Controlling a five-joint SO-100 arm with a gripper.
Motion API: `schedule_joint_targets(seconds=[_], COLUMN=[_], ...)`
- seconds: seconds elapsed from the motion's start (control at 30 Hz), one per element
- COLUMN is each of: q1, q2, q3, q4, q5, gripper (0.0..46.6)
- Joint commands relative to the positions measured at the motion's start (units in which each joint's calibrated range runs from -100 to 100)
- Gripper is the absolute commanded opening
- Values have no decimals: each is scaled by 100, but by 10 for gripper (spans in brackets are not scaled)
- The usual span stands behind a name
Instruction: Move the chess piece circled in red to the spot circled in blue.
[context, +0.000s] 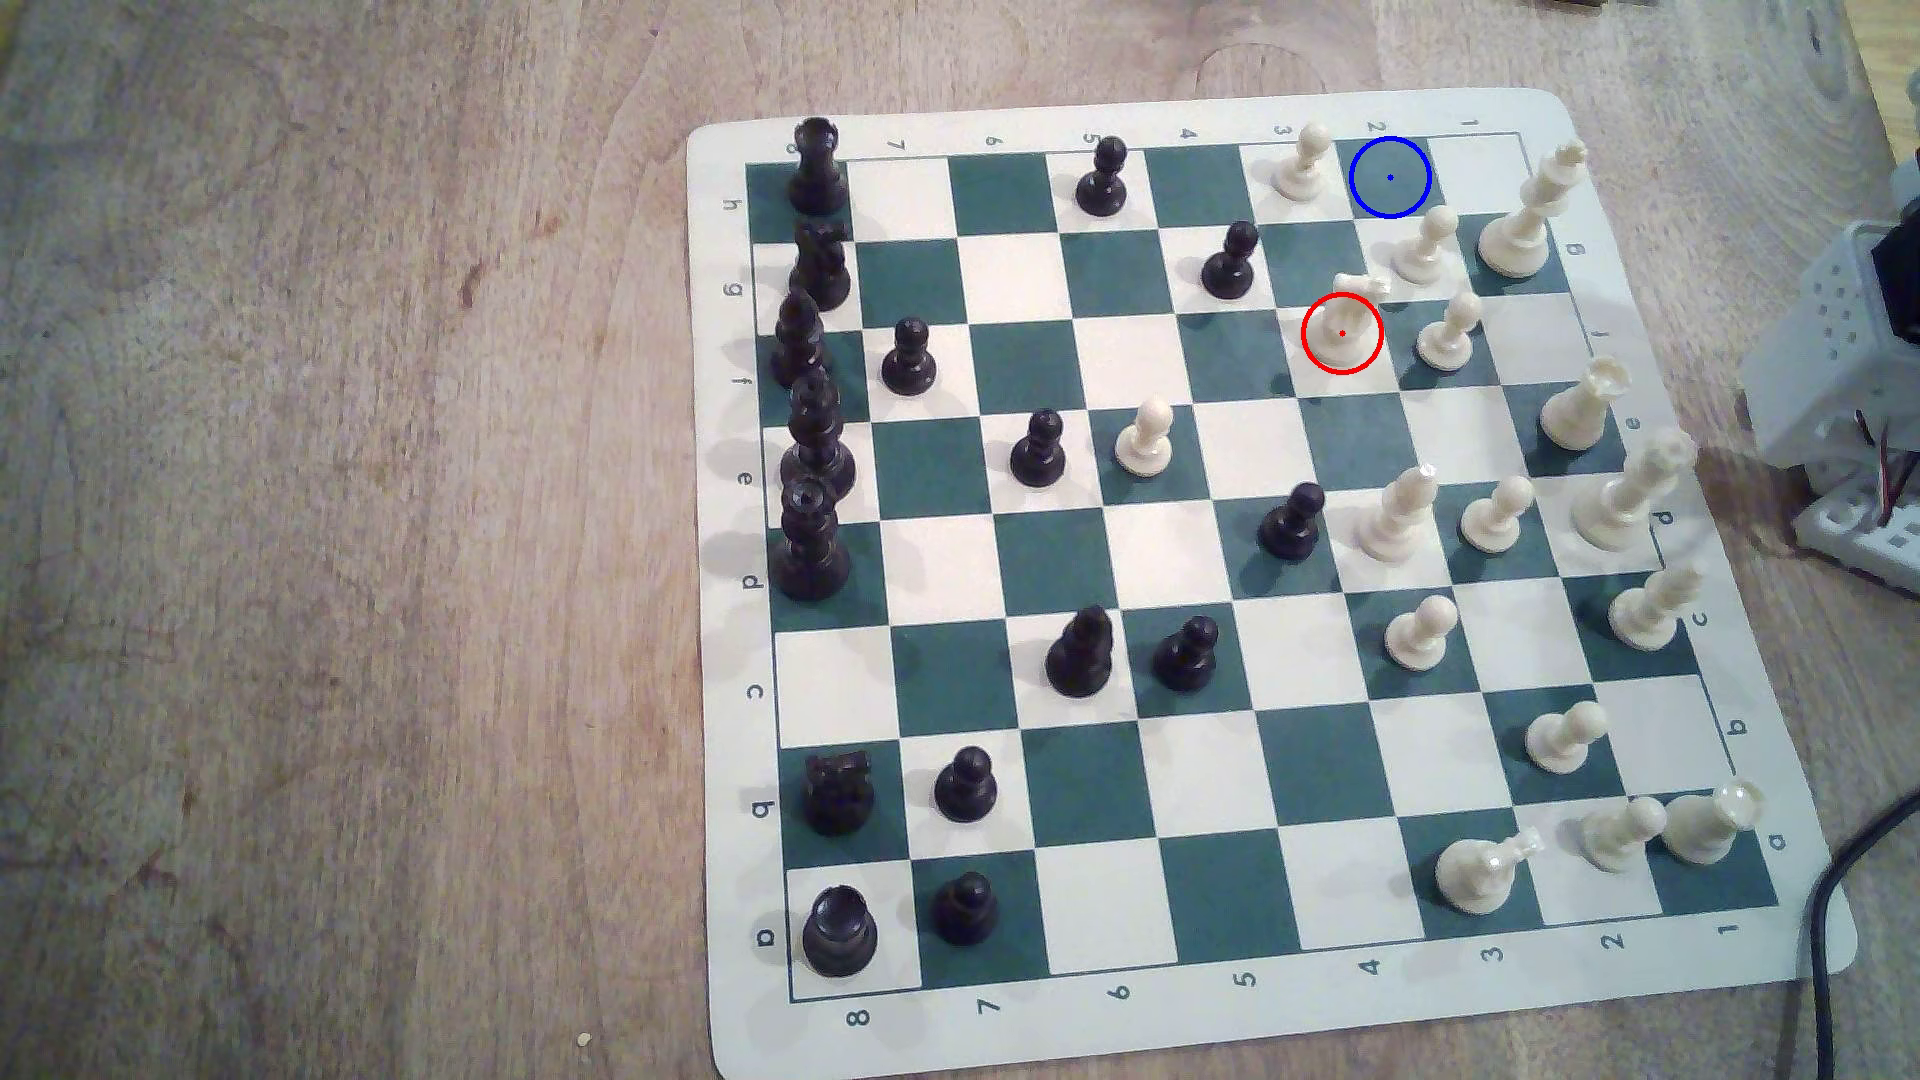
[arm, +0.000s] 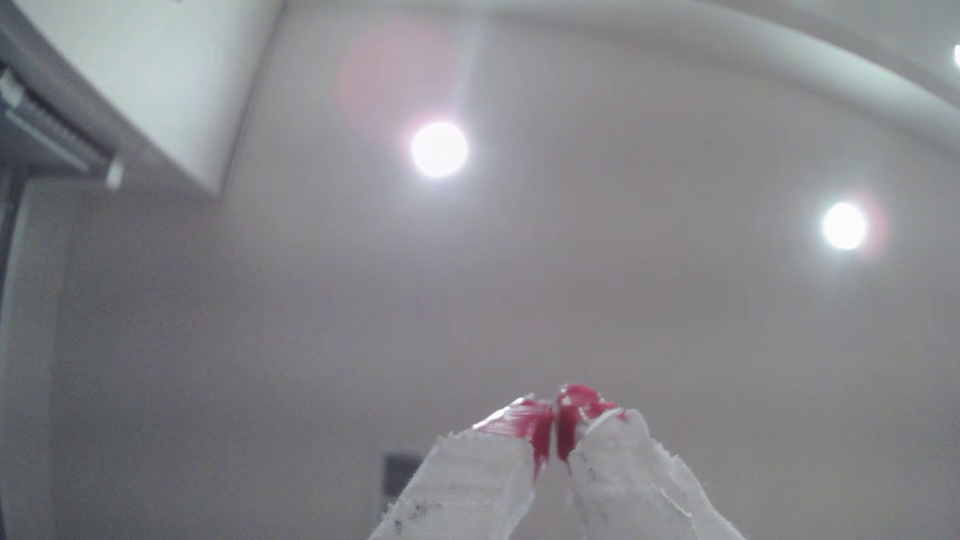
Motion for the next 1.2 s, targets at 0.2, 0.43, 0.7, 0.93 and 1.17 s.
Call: schedule_joint_targets(seconds=[0.2,0.43,0.7,0.93,1.17], q1=[-235,-344,-243,-149,-203], q2=[22,22,22,22,22], q3=[-572,-1605,-2621,-2630,-3373], q4=[1136,3945,6664,8925,12111], q5=[15,15,5,-29,-342], gripper=[2,2,15,2,2])
